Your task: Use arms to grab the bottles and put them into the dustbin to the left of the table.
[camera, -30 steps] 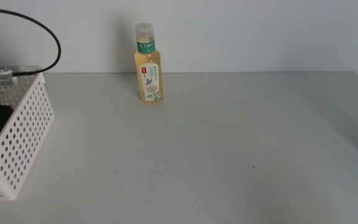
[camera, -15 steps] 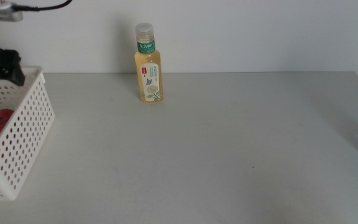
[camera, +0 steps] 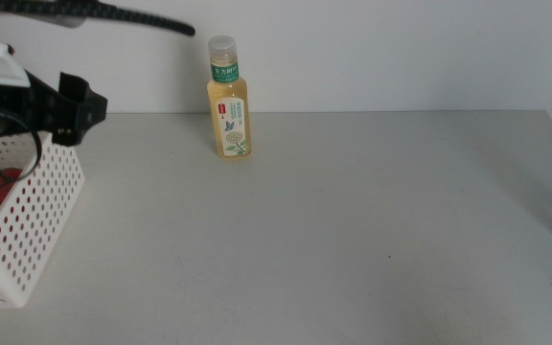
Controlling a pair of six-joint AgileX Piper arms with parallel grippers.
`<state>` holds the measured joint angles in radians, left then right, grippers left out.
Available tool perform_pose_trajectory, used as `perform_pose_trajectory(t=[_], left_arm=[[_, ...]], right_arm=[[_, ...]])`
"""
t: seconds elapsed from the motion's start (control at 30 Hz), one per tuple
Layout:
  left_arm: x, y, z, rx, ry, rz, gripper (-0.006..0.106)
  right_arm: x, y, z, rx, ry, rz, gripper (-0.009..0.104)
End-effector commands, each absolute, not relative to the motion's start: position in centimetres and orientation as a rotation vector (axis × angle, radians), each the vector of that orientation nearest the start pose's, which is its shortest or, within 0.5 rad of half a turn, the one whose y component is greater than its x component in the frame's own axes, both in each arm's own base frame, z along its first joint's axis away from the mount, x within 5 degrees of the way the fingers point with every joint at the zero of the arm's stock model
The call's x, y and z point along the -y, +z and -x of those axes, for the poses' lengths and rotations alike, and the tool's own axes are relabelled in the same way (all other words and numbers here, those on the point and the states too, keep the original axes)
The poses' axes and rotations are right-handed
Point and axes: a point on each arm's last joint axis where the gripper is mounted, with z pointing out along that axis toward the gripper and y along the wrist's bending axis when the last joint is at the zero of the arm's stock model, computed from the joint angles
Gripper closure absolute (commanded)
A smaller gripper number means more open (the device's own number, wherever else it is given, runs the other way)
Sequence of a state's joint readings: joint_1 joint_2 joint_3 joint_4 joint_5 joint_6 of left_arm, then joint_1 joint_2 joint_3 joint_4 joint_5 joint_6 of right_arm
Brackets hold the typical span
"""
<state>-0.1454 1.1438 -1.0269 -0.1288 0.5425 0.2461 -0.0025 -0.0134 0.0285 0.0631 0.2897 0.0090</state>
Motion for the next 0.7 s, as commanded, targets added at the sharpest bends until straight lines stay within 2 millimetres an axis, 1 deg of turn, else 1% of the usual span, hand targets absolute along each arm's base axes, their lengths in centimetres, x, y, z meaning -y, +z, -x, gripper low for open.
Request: perform_pose_trajectory(t=[0.0,0.13,0.2,0.3,0.43,0.57,0.67], left_arm=[[4.9,37.3,-22.5,-1.960,-0.127,-0.303,0.007],[5.7,35.3,-20.7,-1.865,-0.155,-0.298,0.007],[5.9,34.1,-20.2,-1.822,-0.174,-0.290,0.007],[5.9,32.6,-19.8,-1.794,-0.204,-0.260,0.007],[5.9,31.0,-19.9,-1.795,-0.217,-0.250,0.007],[5.9,30.3,-19.8,-1.814,-0.216,-0.252,0.007],[5.9,30.2,-19.8,-1.817,-0.215,-0.253,0.007]], right_arm=[[-0.1,18.9,-5.4,-1.686,0.044,-0.042,0.024],[-0.1,18.9,-5.4,-1.686,0.044,-0.042,0.024],[-0.1,18.9,-5.4,-1.686,0.044,-0.042,0.024],[-0.1,18.9,-5.4,-1.686,0.044,-0.042,0.024],[-0.1,18.9,-5.4,-1.686,0.044,-0.042,0.024],[-0.1,18.9,-5.4,-1.686,0.044,-0.042,0.024],[-0.1,18.9,-5.4,-1.686,0.044,-0.042,0.024]])
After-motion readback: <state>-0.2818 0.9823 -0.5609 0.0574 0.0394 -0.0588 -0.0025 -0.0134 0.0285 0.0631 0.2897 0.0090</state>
